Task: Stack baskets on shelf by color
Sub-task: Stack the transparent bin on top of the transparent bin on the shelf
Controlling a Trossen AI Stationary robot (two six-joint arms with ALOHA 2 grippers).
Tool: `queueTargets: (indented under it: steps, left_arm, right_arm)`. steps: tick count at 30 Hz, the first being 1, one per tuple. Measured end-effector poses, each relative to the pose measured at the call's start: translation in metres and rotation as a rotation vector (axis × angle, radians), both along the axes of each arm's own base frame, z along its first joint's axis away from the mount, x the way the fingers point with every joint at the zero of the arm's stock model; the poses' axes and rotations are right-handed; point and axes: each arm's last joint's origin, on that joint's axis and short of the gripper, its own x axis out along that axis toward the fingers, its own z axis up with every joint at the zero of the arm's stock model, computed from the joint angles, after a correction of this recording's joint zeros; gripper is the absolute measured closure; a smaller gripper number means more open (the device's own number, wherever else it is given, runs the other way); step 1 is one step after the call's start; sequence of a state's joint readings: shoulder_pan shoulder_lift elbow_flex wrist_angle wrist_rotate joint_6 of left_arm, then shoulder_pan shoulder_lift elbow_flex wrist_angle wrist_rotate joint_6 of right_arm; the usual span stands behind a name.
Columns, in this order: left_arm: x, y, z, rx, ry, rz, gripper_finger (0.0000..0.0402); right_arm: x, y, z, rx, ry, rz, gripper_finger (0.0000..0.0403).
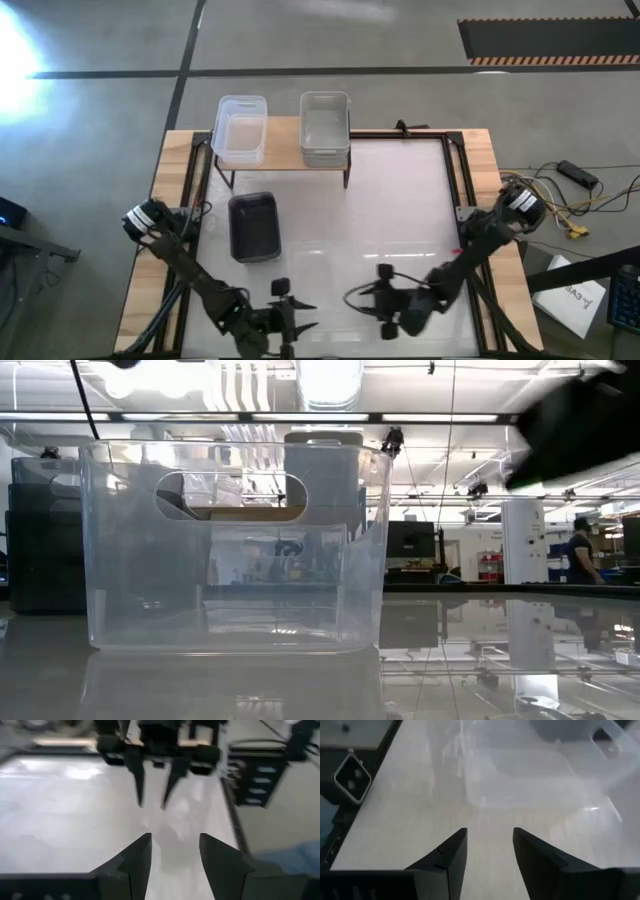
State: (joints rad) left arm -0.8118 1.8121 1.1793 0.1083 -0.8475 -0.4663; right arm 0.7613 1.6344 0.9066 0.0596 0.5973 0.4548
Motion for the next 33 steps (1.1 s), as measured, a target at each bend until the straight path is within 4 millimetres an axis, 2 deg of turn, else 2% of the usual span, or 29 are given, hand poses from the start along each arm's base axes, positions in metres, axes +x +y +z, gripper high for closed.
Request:
queueTargets:
  steps: [5, 9, 16, 26, 33]
  left_arm:
    - [0.020, 0.011, -0.007, -0.092, 0.090, -0.121, 0.0251]
    - [0.029, 0.024, -0.011, -0.135, 0.170, -0.142, 0.0251]
    - [0.031, 0.042, -0.029, -0.253, 0.366, -0.104, 0.0251]
    - [0.032, 0.045, -0.034, -0.245, 0.387, -0.094, 0.0252]
    - [0.042, 0.048, -0.049, -0.190, 0.439, -0.070, 0.0293]
  right_arm:
    - [-0.040, 0.008, -0.030, 0.070, -0.132, -0.093, 0.0262]
    - [-0.055, 0.009, -0.052, 0.074, -0.175, -0.131, 0.0271]
    - [-0.048, 0.011, -0.067, 0.044, -0.173, -0.151, 0.0285]
    - [-0.037, 0.016, -0.070, -0.006, -0.175, -0.148, 0.0300]
    - [-0.036, 0.016, -0.070, -0.012, -0.175, -0.146, 0.0311]
